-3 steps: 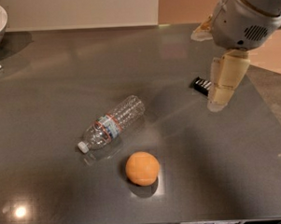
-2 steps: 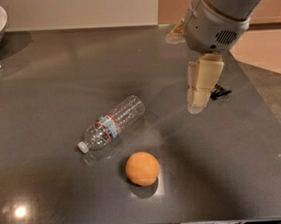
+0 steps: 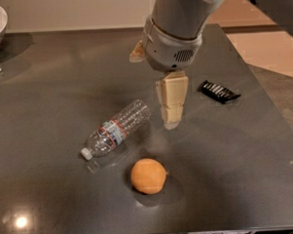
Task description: Place water bottle upright
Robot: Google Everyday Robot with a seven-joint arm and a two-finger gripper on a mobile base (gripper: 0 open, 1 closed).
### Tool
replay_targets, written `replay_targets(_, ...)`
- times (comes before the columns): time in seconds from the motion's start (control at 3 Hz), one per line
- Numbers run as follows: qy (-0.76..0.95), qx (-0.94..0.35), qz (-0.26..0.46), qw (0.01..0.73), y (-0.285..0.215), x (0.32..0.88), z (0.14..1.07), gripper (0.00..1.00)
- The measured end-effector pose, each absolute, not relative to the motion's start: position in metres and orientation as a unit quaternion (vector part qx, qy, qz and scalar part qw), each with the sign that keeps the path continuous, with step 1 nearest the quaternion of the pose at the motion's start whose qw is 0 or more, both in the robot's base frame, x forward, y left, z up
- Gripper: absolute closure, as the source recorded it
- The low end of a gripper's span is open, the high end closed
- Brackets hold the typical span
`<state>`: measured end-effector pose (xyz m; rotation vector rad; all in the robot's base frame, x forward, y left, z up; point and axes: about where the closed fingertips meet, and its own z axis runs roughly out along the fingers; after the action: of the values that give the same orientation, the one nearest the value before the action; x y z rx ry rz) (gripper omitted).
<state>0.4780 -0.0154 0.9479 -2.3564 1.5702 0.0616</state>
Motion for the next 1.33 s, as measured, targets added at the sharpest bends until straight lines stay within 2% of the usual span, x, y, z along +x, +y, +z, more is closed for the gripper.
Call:
replay_targets(0.33,0.486,-0.866,0.026,0.112,0.039,0.477,0.910,0.00)
replay_targets(1.33,0.430,-0.901,0.008,0.062,0.097,0.472,0.860,0.00)
